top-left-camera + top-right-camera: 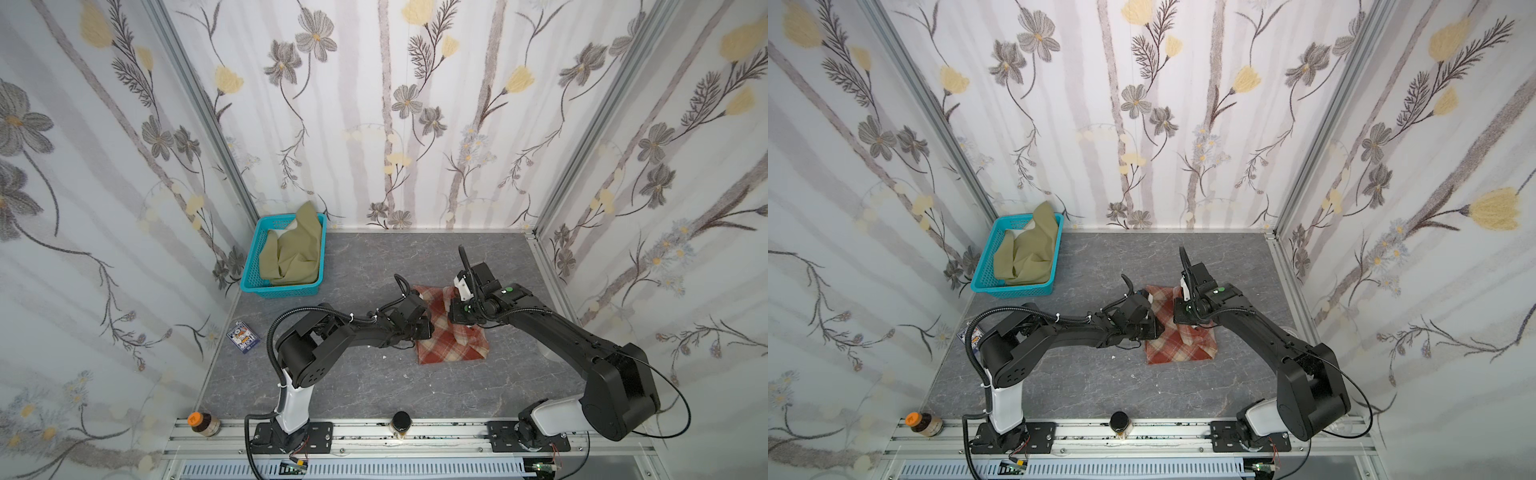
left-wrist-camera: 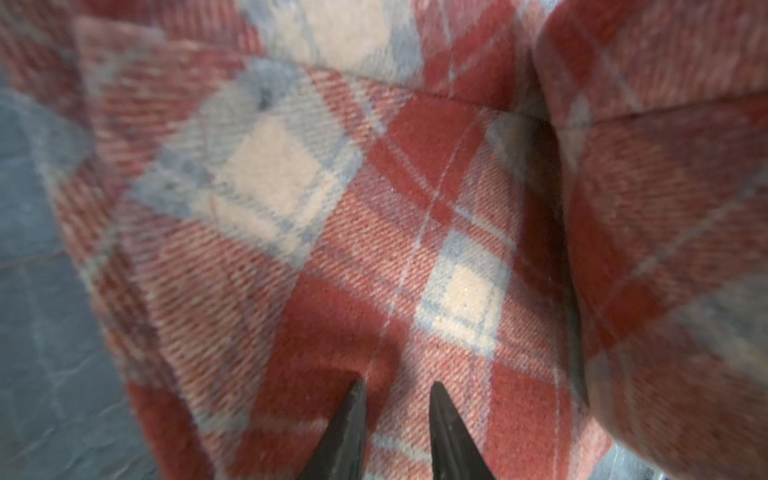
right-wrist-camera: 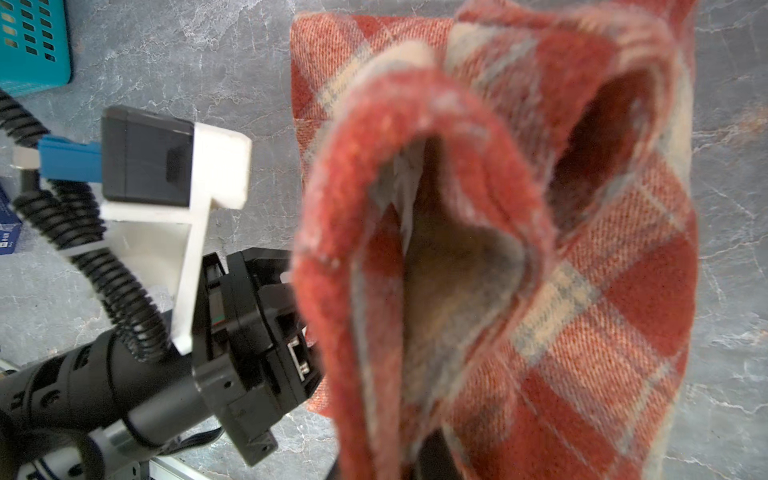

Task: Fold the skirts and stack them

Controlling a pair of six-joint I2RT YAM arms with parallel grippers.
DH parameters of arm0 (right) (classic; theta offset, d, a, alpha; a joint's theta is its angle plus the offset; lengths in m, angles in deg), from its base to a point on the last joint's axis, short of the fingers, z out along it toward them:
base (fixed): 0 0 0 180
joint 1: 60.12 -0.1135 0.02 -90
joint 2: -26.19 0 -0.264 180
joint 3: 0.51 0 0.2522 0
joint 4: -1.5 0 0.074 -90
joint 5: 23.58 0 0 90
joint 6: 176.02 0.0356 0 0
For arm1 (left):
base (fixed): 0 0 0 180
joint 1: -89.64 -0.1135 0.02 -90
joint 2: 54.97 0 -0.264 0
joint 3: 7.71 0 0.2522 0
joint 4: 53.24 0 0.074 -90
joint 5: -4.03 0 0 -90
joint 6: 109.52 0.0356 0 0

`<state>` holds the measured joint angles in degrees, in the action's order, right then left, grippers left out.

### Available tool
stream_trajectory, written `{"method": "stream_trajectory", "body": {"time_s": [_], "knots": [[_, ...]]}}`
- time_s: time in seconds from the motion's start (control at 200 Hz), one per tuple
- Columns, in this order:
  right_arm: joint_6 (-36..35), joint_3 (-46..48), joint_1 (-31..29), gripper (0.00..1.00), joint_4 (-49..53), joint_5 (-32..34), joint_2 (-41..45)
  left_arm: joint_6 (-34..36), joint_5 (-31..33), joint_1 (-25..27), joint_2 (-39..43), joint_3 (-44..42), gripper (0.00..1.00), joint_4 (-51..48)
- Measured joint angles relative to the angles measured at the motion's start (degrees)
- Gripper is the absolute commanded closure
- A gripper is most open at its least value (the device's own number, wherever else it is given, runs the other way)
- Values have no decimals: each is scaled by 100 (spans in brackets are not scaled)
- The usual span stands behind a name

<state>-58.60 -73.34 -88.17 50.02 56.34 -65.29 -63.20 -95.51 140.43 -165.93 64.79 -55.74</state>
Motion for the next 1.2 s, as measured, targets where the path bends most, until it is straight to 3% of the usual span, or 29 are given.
{"method": "stream_trajectory", "body": {"time_s": [0.42,0.924,1.199], "knots": [[17,55,-57,100,-166,151,-286,-61,-122,-39,341,-387,68,-105],[17,-168,-610,100,-264,492,-868,-133,-83,-66,531,-433,69,-398],[101,-168,-660,100,-372,492,-925,-181,-50,-273,1209,-699,67,-566]]}}
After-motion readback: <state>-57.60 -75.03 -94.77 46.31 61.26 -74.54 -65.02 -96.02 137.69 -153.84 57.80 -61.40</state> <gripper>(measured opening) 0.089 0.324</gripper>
